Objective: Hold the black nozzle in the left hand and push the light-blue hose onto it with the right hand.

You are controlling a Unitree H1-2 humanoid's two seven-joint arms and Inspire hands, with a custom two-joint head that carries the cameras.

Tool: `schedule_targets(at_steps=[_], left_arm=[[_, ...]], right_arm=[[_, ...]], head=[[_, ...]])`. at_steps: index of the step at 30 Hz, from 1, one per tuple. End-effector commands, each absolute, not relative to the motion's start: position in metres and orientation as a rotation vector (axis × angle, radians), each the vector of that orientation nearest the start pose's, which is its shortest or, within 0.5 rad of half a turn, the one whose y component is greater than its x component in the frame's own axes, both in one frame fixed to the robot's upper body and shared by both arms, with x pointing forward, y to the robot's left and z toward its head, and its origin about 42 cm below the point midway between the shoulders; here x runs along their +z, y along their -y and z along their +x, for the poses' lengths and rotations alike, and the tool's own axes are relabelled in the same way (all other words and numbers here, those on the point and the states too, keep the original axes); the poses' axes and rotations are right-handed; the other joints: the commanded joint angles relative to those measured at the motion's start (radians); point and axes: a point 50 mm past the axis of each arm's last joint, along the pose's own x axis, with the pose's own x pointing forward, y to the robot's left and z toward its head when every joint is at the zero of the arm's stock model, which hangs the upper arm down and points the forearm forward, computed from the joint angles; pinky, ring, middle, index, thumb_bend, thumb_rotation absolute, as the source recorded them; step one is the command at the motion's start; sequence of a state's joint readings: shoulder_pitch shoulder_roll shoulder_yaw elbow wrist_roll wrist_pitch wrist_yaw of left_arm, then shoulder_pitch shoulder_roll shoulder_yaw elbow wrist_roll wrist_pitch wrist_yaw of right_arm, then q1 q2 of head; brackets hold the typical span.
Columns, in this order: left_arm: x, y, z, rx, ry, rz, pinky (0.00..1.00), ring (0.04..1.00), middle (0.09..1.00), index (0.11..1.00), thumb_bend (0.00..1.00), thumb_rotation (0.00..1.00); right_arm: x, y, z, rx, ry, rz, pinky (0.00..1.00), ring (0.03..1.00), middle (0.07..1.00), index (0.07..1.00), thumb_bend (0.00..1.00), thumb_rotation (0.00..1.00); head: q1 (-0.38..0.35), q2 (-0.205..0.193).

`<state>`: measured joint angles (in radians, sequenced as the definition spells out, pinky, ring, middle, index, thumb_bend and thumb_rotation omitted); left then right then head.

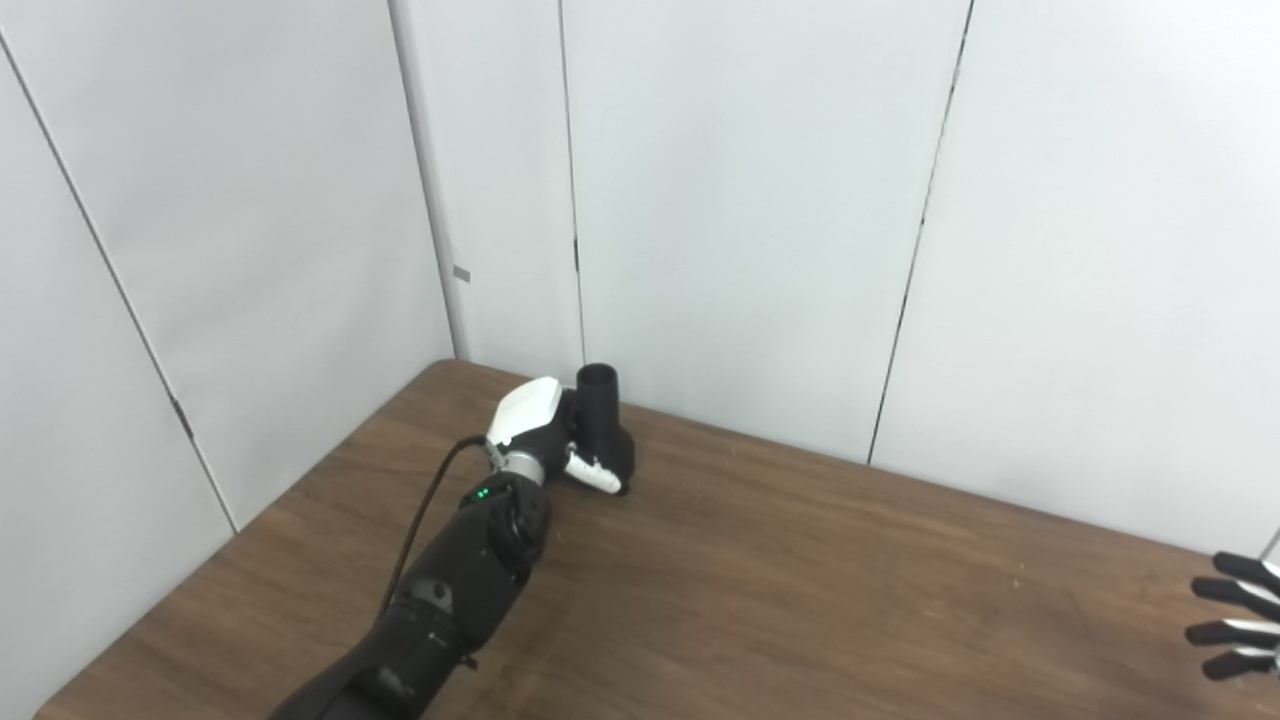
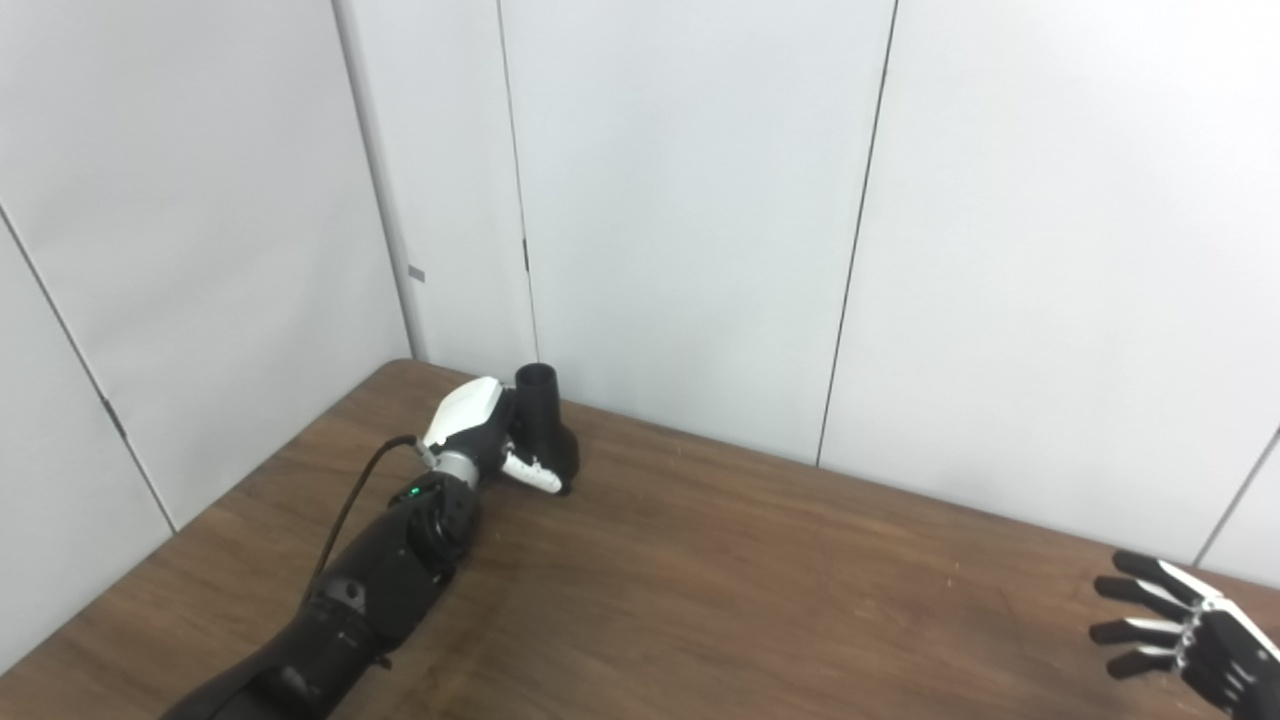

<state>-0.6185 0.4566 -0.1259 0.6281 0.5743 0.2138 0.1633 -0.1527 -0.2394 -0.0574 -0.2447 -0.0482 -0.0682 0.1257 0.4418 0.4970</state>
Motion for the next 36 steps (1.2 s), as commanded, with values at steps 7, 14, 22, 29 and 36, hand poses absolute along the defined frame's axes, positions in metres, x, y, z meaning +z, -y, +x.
schedule_targets(at_steps=[7,14,22,29,36], left_arm=[[0.167,-0.349,0.466,0.201,-0.086,1.079,0.37,0.450,0.492,0.482,0.53,0.00],[0.164,-0.348,0.462,0.130,-0.105,1.104,0.49,0.518,0.499,0.478,0.53,0.00],[0.165,-0.319,0.450,-0.051,-0.059,1.108,0.32,0.353,0.465,0.486,0.53,0.00],[0.176,-0.262,0.428,-0.295,0.049,1.053,0.49,0.503,0.459,0.490,0.53,0.00],[0.170,-0.200,0.403,-0.463,0.171,1.012,0.48,0.449,0.459,0.492,0.53,0.00]], right_arm=[[0.241,0.273,0.315,0.118,0.525,-0.329,0.49,0.587,0.711,0.778,0.65,0.08],[0.243,0.272,0.315,0.112,0.527,-0.326,0.49,0.579,0.699,0.780,0.60,0.11],[0.243,0.264,0.315,0.111,0.534,-0.312,0.48,0.567,0.687,0.779,0.59,0.11],[0.244,0.255,0.313,0.107,0.553,-0.307,0.47,0.559,0.682,0.782,0.60,0.06],[0.248,0.247,0.308,0.079,0.550,-0.339,0.47,0.556,0.671,0.773,0.60,0.00]], head=[[-0.001,0.010],[-0.009,0.017],[-0.107,0.035],[-0.189,0.043],[-0.251,0.061]])
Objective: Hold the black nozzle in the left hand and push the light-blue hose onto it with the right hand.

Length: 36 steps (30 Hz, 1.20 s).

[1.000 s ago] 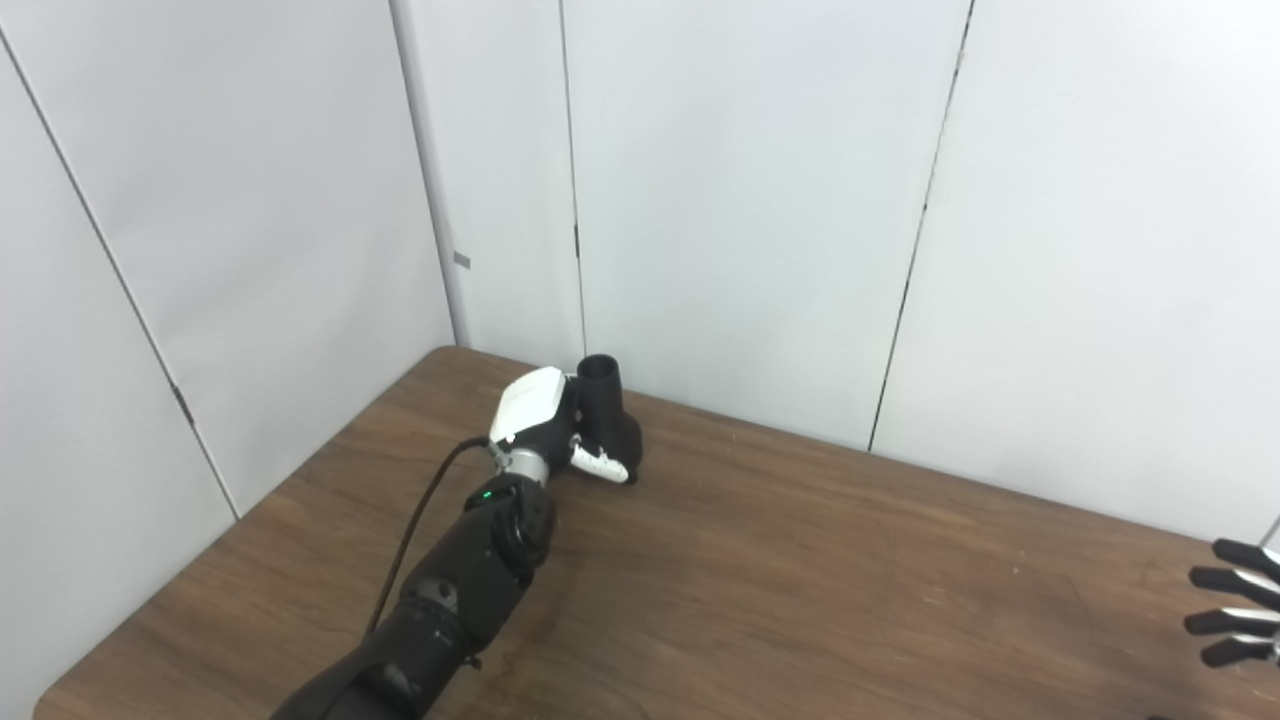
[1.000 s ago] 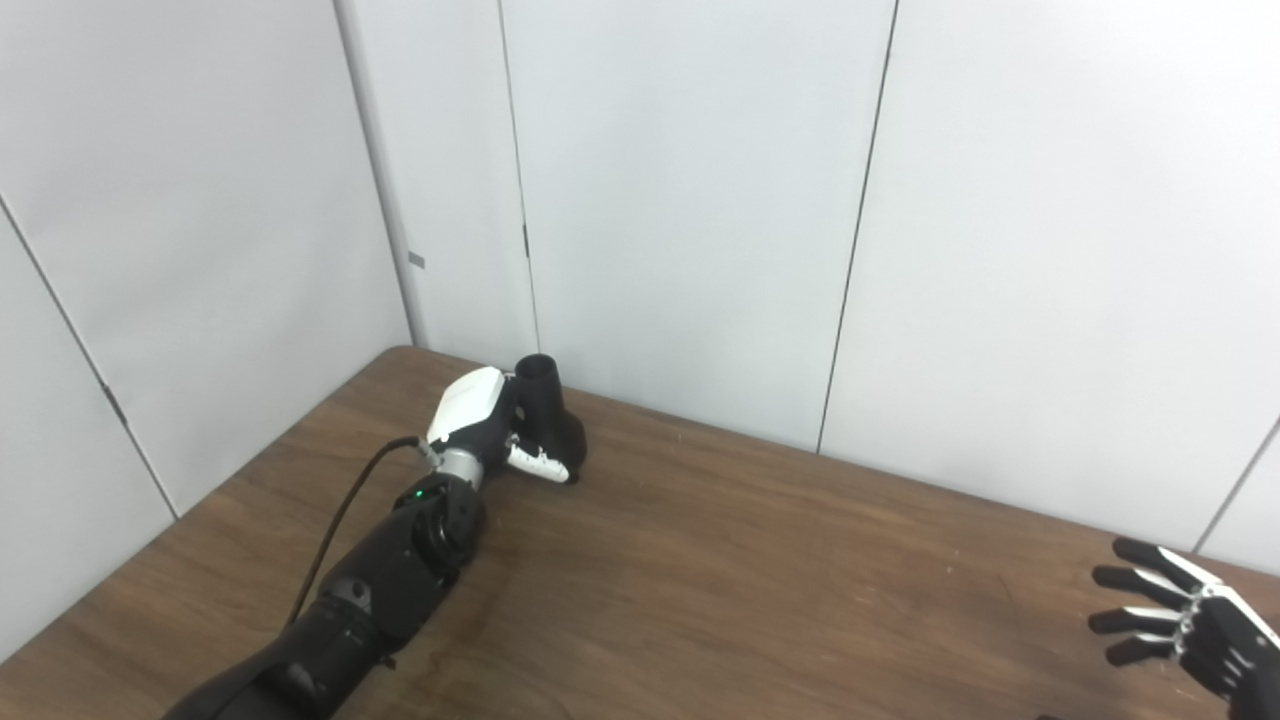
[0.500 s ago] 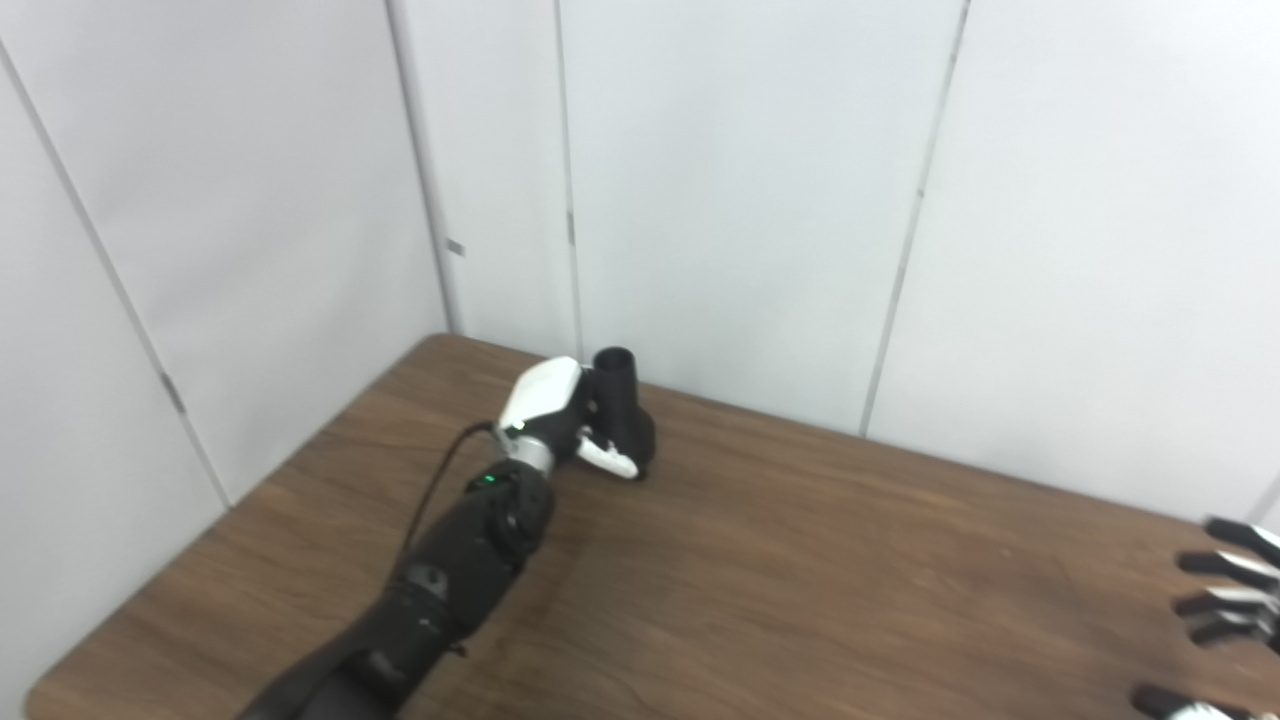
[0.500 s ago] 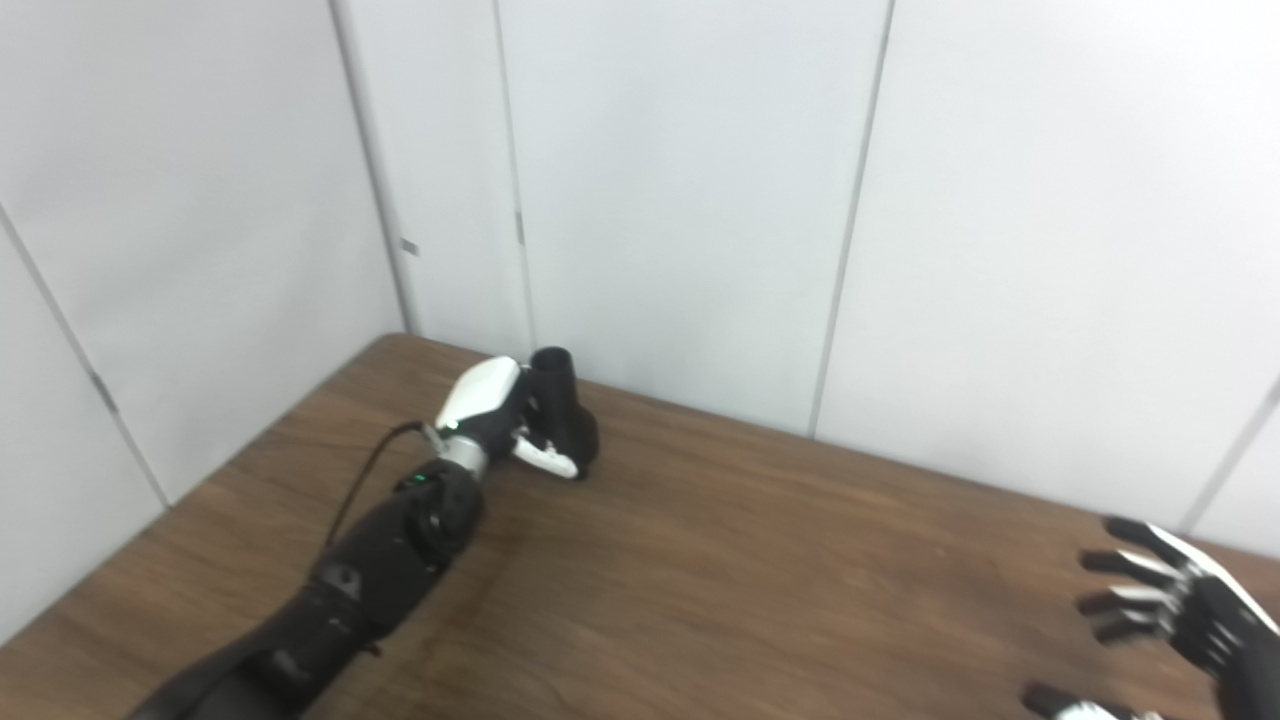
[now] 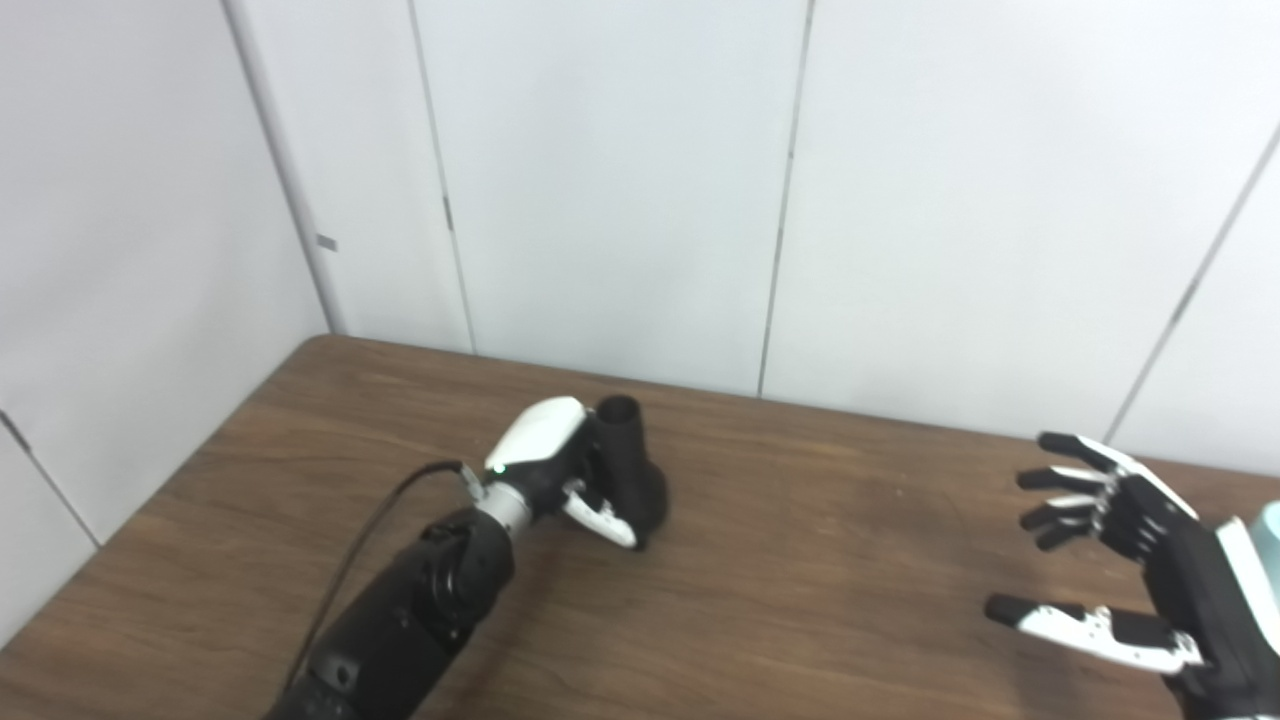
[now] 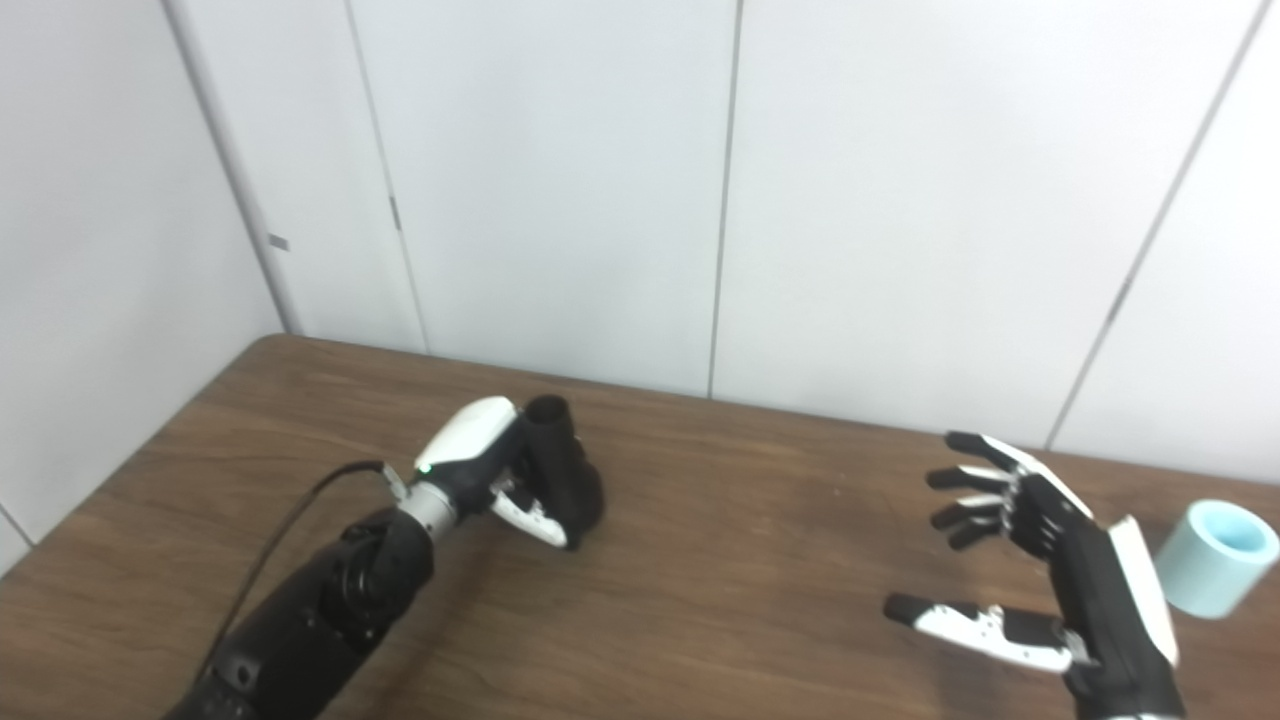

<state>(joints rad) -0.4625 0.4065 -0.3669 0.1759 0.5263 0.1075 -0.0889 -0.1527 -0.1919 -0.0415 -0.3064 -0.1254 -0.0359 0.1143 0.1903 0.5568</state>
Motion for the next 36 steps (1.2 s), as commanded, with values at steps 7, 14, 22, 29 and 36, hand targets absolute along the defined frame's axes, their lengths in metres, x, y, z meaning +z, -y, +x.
schedule_targets(at_steps=[7,14,22,29,36], left_arm=[[0.164,-0.158,0.397,-0.559,0.228,1.006,0.38,0.444,0.448,0.497,0.53,0.00],[0.150,-0.130,0.393,-0.630,0.254,1.012,0.34,0.405,0.438,0.502,0.52,0.00],[0.136,-0.115,0.389,-0.685,0.220,1.064,0.33,0.387,0.447,0.498,0.52,0.00],[0.125,-0.126,0.387,-0.689,0.180,1.130,0.34,0.391,0.416,0.500,0.52,0.00],[0.114,-0.144,0.387,-0.690,0.166,1.200,0.40,0.429,0.432,0.501,0.52,0.00]], right_arm=[[0.252,0.241,0.303,0.060,0.499,-0.313,0.49,0.578,0.677,0.781,0.58,0.00],[0.251,0.243,0.304,0.044,0.518,-0.320,0.49,0.571,0.675,0.780,0.58,0.01],[0.265,0.263,0.287,-0.028,0.500,-0.339,0.50,0.586,0.686,0.786,0.59,0.04],[0.316,0.313,0.272,-0.148,0.470,-0.579,0.48,0.586,0.695,0.778,0.69,0.13],[0.380,0.363,0.298,-0.095,0.342,-0.982,0.50,0.616,0.765,0.787,0.84,0.18]], head=[[-0.051,0.012],[-0.111,0.022],[-0.221,0.035],[-0.325,0.032],[-0.464,0.002]])
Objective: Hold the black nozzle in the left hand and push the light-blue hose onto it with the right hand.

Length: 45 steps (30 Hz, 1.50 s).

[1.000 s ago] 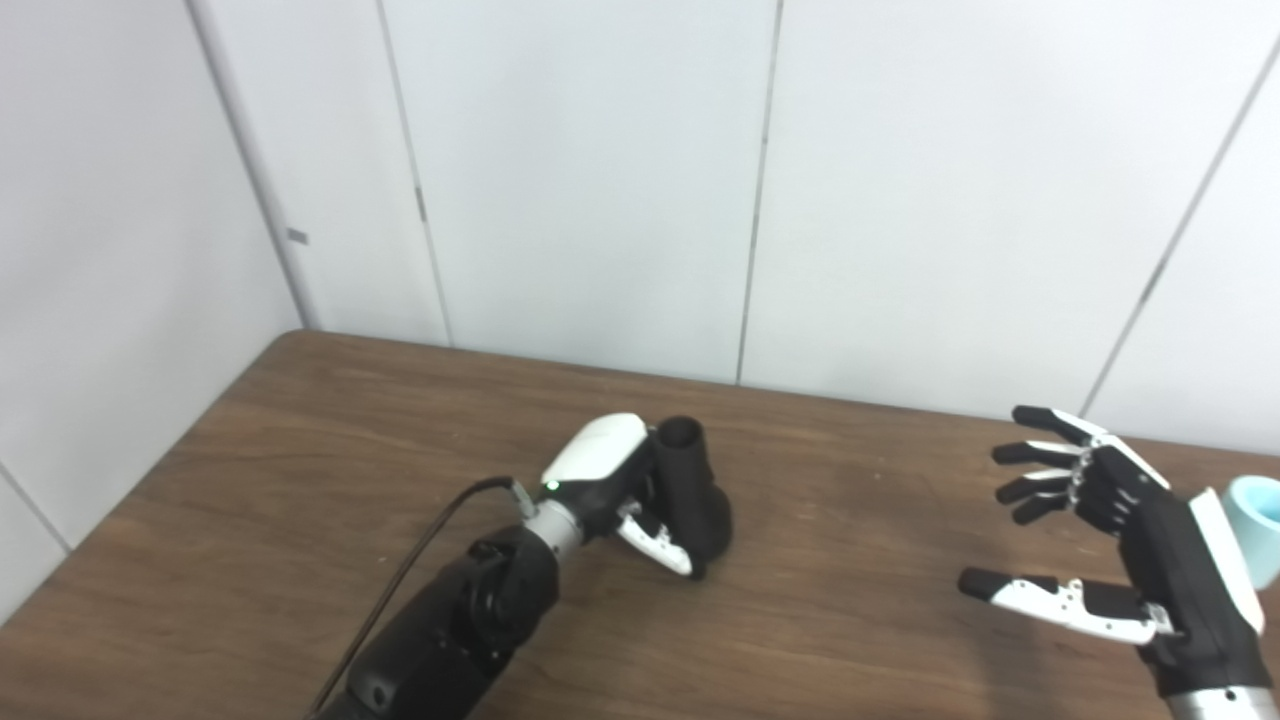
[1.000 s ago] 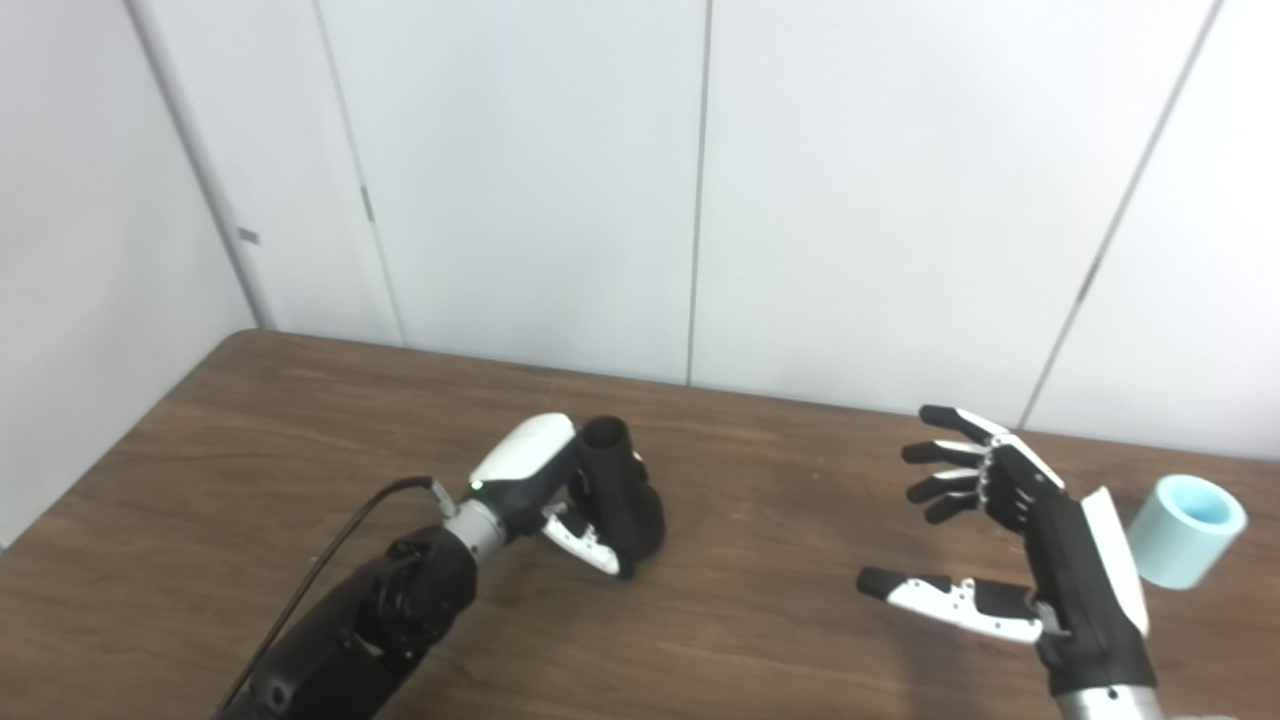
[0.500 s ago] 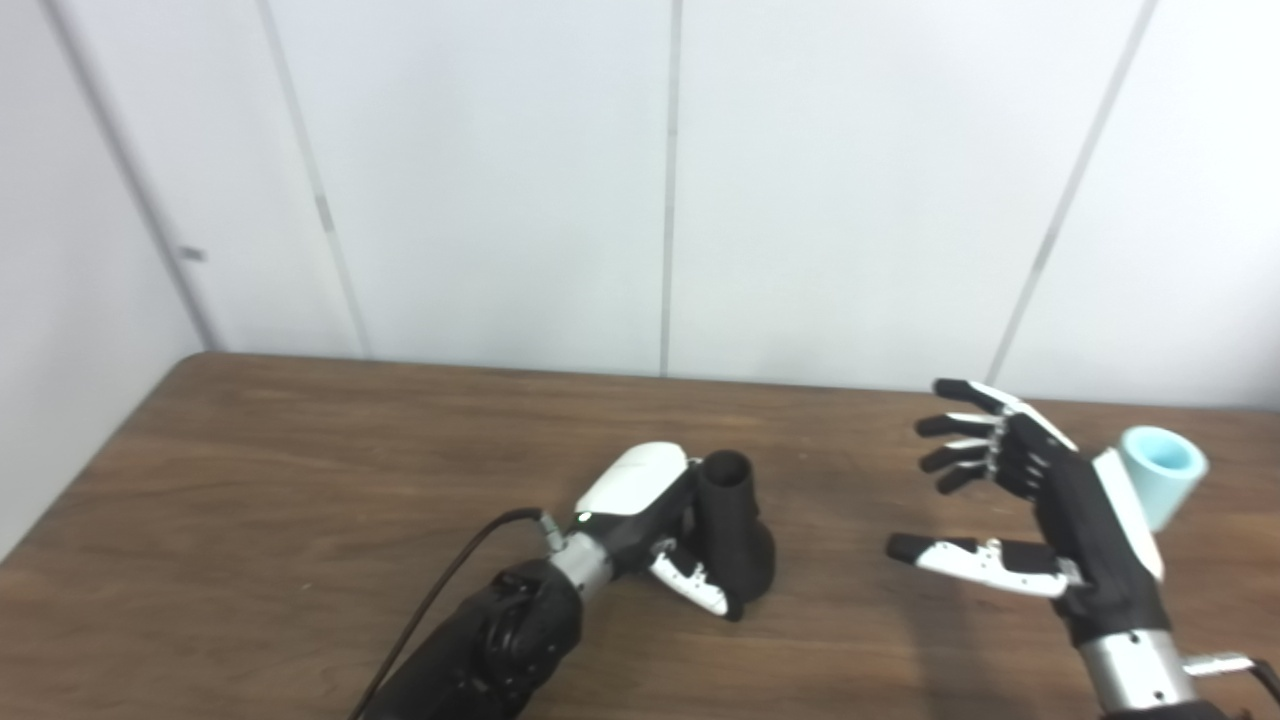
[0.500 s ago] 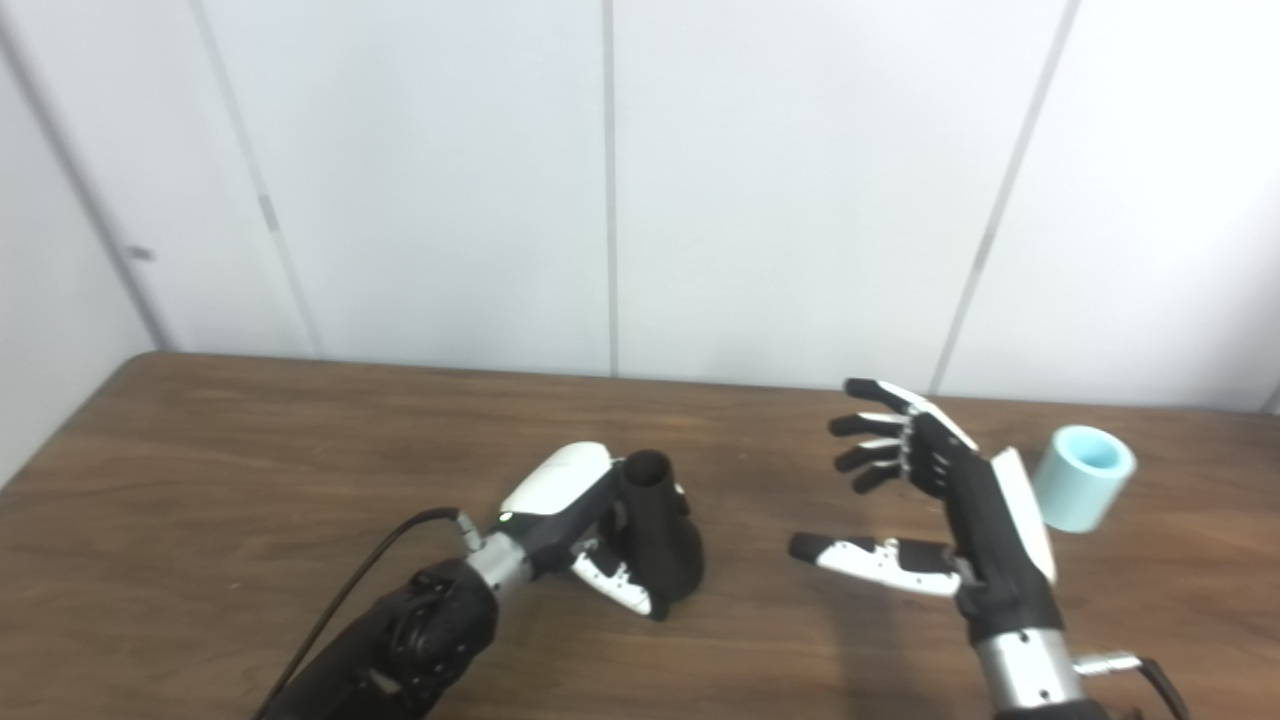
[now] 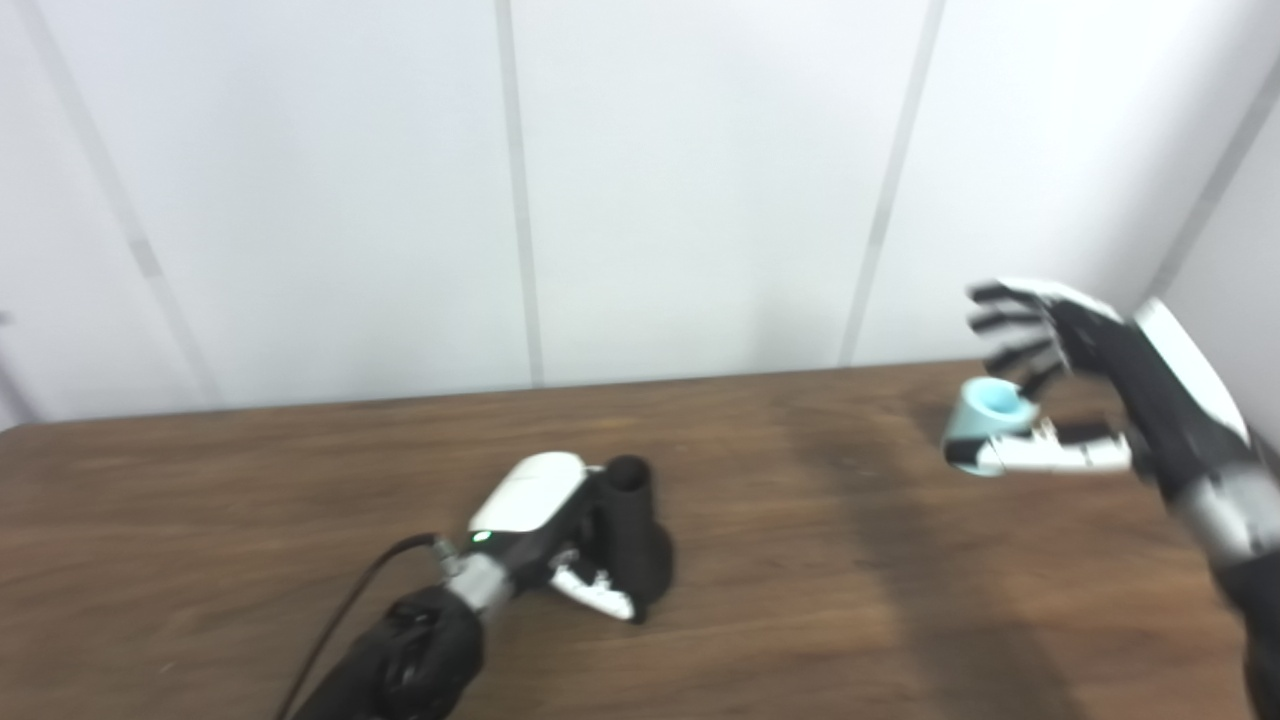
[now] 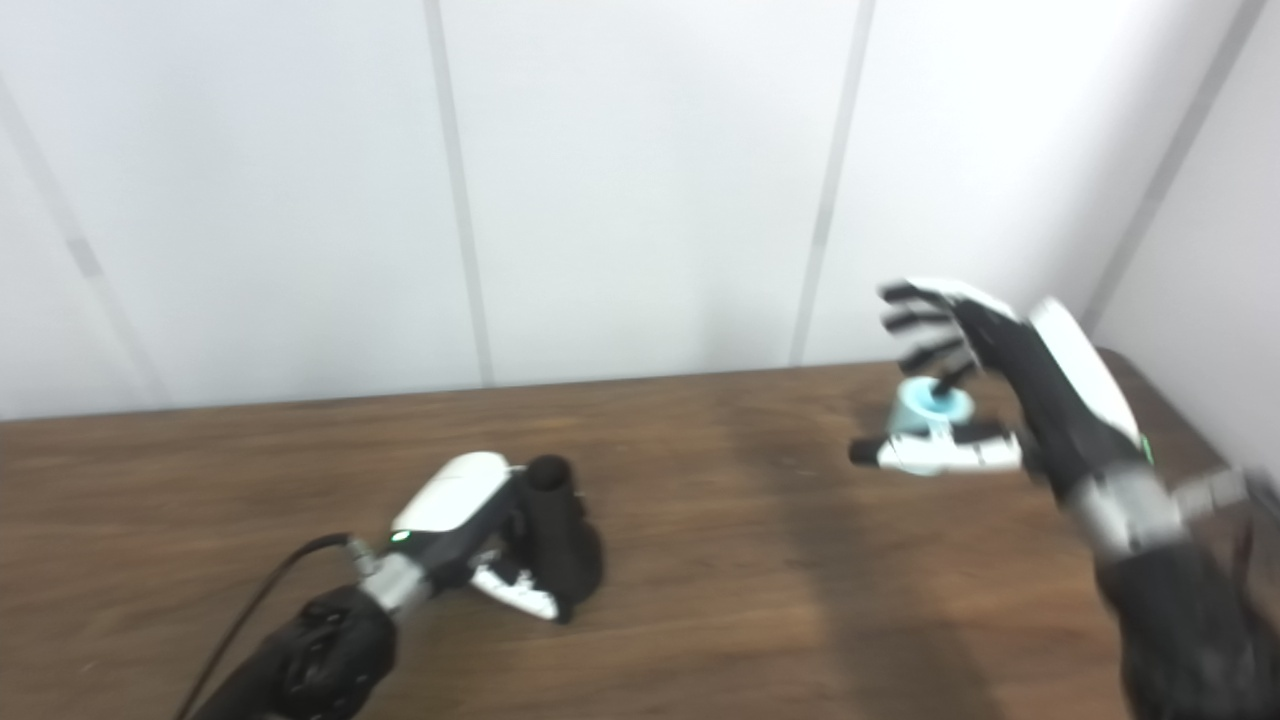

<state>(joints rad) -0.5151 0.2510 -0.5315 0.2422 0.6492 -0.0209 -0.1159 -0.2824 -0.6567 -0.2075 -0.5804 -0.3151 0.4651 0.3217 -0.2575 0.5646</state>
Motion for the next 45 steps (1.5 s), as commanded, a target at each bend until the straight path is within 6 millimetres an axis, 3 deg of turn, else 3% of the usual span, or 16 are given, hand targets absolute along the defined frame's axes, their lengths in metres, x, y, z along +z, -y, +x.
schedule_targets(at_steps=[1,6,9,14,22,30,38,45], left_arm=[[0.113,-0.146,0.387,-0.690,0.165,1.206,0.41,0.440,0.440,0.500,0.53,0.00],[0.109,-0.156,0.389,-0.699,0.153,1.254,0.40,0.452,0.433,0.503,0.52,0.00],[0.106,-0.165,0.390,-0.701,0.146,1.277,0.40,0.439,0.410,0.503,0.52,0.00],[0.098,-0.178,0.390,-0.700,0.130,1.265,0.45,0.450,0.425,0.501,0.52,0.00],[0.084,-0.190,0.387,-0.701,0.133,1.259,0.40,0.446,0.419,0.496,0.52,0.00],[0.085,-0.192,0.384,-0.709,0.118,1.253,0.40,0.445,0.428,0.498,0.52,0.00],[0.087,-0.197,0.383,-0.707,0.115,1.247,0.39,0.442,0.424,0.499,0.52,0.00],[0.087,-0.199,0.384,-0.702,0.113,1.239,0.38,0.434,0.427,0.498,0.52,0.00]], right_arm=[[0.385,0.367,0.301,-0.090,0.325,-1.004,0.52,0.639,0.773,0.789,0.85,0.17],[0.402,0.376,0.320,-0.102,0.229,-1.059,0.50,0.696,0.801,0.798,0.88,0.15],[0.410,0.385,0.344,-0.125,0.130,-1.108,0.58,0.731,0.830,0.807,0.86,0.10],[0.413,0.394,0.371,-0.103,-0.022,-1.160,0.70,0.808,0.866,0.840,0.84,0.10],[0.397,0.411,0.402,-0.062,-0.147,-1.111,0.75,0.850,0.897,0.869,0.82,0.12],[0.363,0.420,0.435,-0.089,-0.239,-1.100,0.82,0.883,0.924,0.888,0.84,0.14],[0.343,0.421,0.453,-0.057,-0.300,-1.068,0.87,0.953,0.997,0.974,0.92,0.14],[0.328,0.420,0.464,-0.104,-0.292,-1.181,0.94,0.953,0.968,0.960,0.94,0.17]], head=[[-0.016,-0.005],[-0.081,-0.037],[-0.135,-0.070],[-0.196,-0.105],[-0.214,-0.126],[-0.215,-0.124],[-0.213,-0.121],[-0.207,-0.120]])
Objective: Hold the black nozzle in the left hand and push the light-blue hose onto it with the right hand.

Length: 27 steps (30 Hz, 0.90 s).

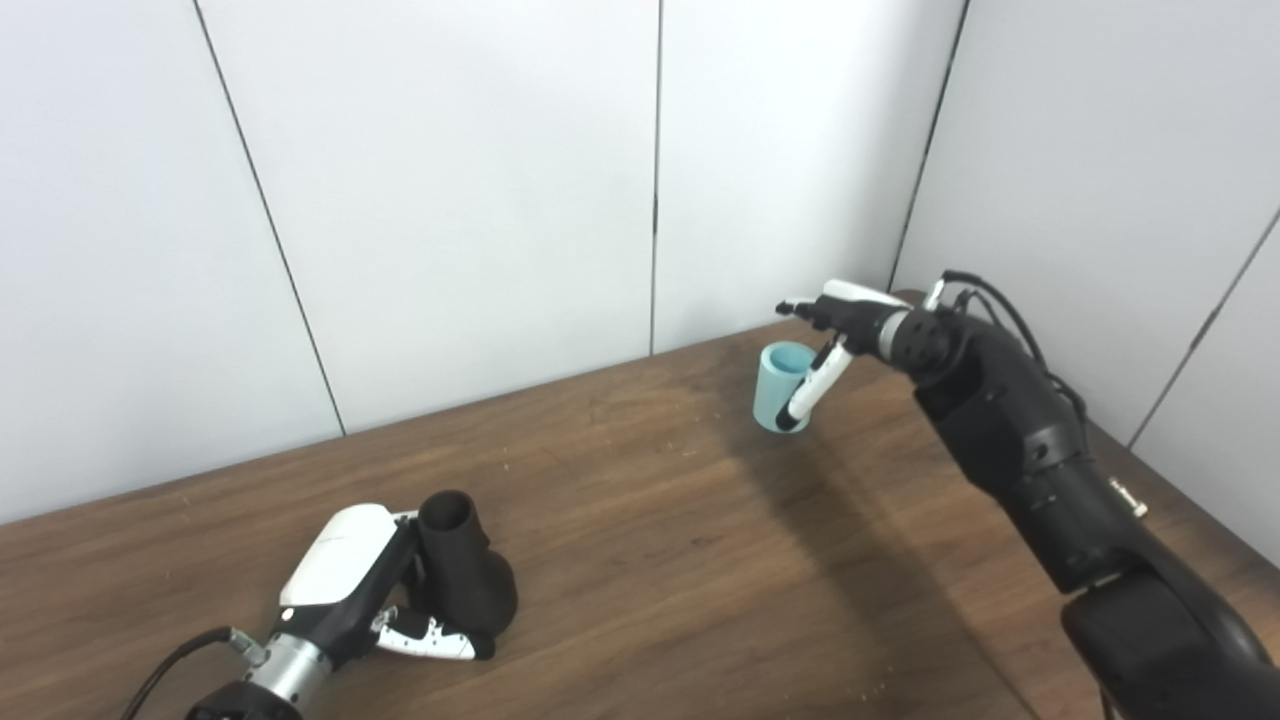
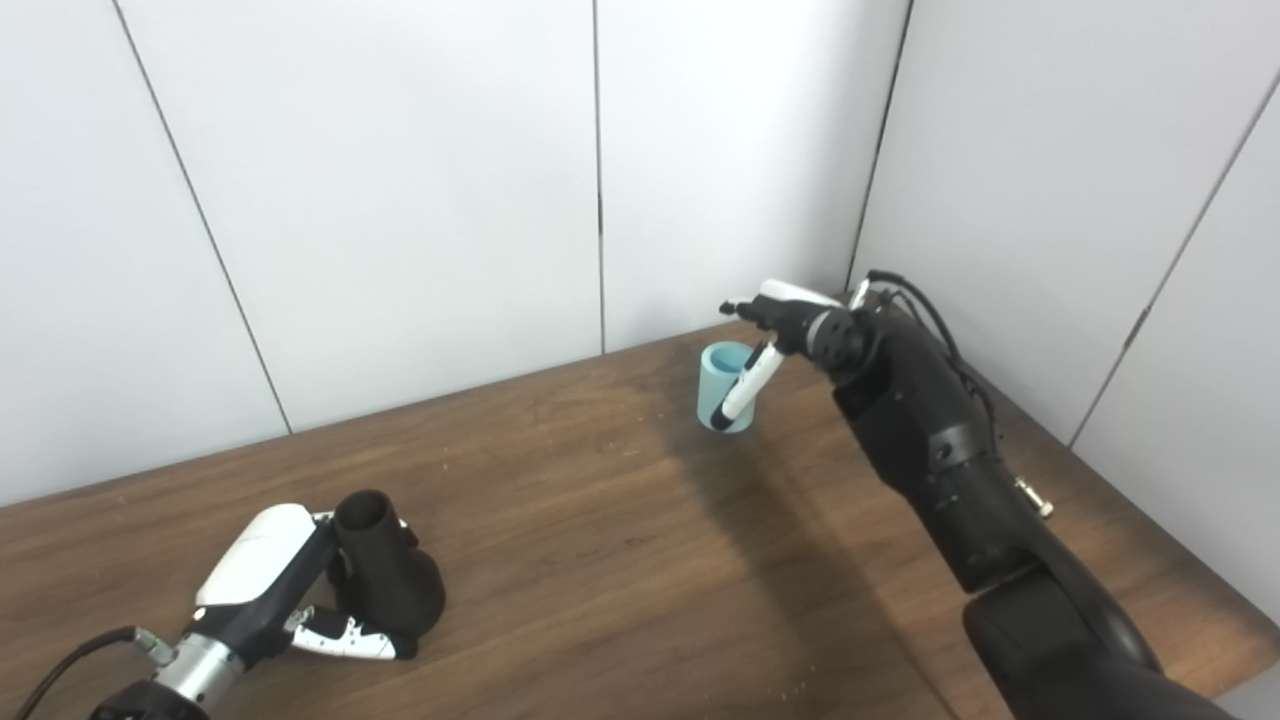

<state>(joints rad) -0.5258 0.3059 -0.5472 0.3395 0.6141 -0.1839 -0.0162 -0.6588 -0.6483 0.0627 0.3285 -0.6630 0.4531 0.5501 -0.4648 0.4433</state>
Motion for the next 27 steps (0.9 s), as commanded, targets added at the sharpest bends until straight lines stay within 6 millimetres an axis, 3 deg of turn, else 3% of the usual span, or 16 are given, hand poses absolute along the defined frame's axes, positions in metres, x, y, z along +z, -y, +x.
schedule_targets(at_steps=[1,4,7,13,23,27], left_arm=[[0.088,-0.199,0.384,-0.702,0.113,1.237,0.38,0.434,0.434,0.497,0.53,0.00],[0.089,-0.197,0.384,-0.705,0.115,1.229,0.38,0.436,0.447,0.494,0.53,0.00],[0.091,-0.195,0.383,-0.708,0.121,1.219,0.42,0.445,0.449,0.493,0.53,0.00],[0.092,-0.194,0.382,-0.707,0.132,1.216,0.44,0.452,0.431,0.497,0.52,0.00],[0.095,-0.197,0.381,-0.705,0.127,1.227,0.44,0.467,0.437,0.497,0.53,0.00],[0.097,-0.198,0.381,-0.705,0.127,1.234,0.44,0.459,0.431,0.498,0.52,0.00]], right_arm=[[0.326,0.421,0.465,-0.113,-0.282,-1.188,0.93,0.933,0.952,0.949,0.94,0.17],[0.319,0.422,0.469,-0.148,-0.230,-1.176,0.89,0.884,0.925,0.926,0.93,0.16],[0.310,0.417,0.472,-0.163,-0.188,-1.142,0.72,0.790,0.857,0.865,0.90,0.12],[0.298,0.411,0.475,-0.144,-0.176,-1.156,0.57,0.680,0.770,0.795,0.86,0.08],[0.284,0.404,0.478,-0.115,-0.216,-1.143,0.64,0.722,0.728,0.748,0.85,0.07],[0.282,0.403,0.479,-0.105,-0.236,-1.125,0.61,0.686,0.720,0.748,0.84,0.06]], head=[[0.001,0.001],[0.004,0.004],[0.006,0.006],[0.015,0.014],[0.016,0.028],[0.014,0.034]])
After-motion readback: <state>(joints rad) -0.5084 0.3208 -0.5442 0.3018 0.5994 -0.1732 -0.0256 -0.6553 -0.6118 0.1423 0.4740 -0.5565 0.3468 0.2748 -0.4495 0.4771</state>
